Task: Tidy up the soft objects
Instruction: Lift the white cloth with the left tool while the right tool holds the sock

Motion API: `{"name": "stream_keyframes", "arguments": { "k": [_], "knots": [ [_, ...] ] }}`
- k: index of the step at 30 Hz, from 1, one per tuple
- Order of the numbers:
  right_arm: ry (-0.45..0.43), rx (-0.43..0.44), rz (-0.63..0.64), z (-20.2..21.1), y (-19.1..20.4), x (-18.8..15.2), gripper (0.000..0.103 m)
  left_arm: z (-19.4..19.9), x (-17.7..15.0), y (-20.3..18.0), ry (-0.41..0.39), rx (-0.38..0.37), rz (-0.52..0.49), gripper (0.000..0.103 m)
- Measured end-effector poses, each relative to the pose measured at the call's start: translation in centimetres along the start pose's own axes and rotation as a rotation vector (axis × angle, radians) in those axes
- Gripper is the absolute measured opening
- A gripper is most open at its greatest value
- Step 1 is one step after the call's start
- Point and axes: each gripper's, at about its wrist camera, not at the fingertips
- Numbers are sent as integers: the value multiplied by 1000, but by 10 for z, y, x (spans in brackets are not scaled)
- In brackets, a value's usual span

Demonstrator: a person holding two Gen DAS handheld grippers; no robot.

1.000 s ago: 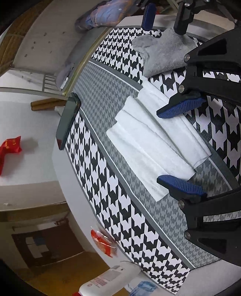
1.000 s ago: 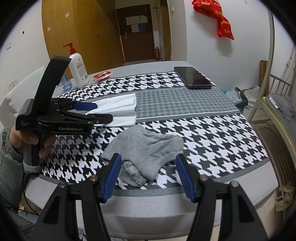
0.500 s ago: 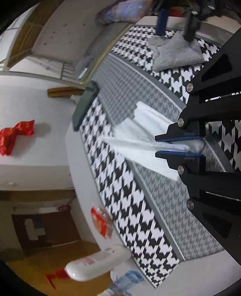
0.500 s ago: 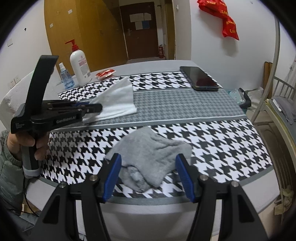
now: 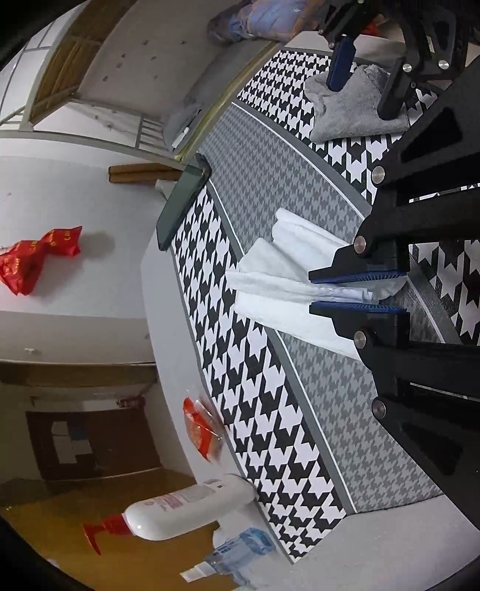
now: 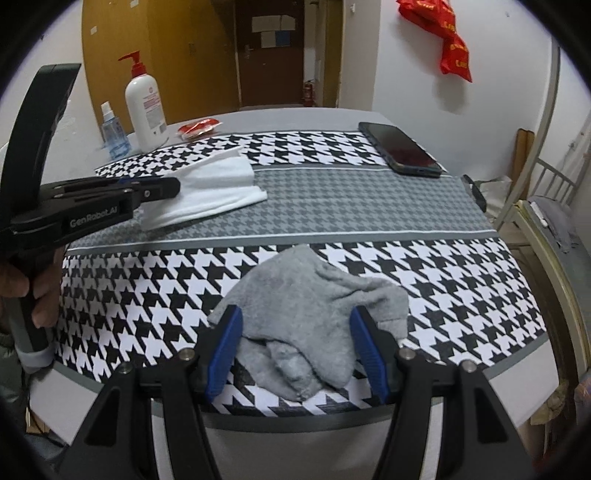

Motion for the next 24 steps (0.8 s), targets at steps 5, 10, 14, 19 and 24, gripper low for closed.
{"name": "stream_keyframes", "arguments": {
  "k": [5, 10, 14, 19, 24],
  "knots": [
    [-13, -30, -56, 3, 2, -3, 34, 2, 0, 3, -8, -1, 12, 11],
    [-44, -34, -156, 9, -3, -7, 20, 9, 1, 6, -31, -1, 16, 11],
    [-74, -59, -200, 13, 2, -9, 20, 15, 2, 11, -49, 3, 29, 11],
    [-158, -87, -235, 32, 12, -2, 20, 28, 4, 19, -69, -8, 57, 11],
    [-217, -83, -270, 48, 19, 2, 20, 52, 1, 15, -117, -59, 42, 11]
  ]
}}
Point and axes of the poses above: each gripper's, at about its wrist camera, not at the fingertips, and z roughly against the way its jaws point, y to its left, x to its top, and after that the axes turned 3 degrees about x, right-handed
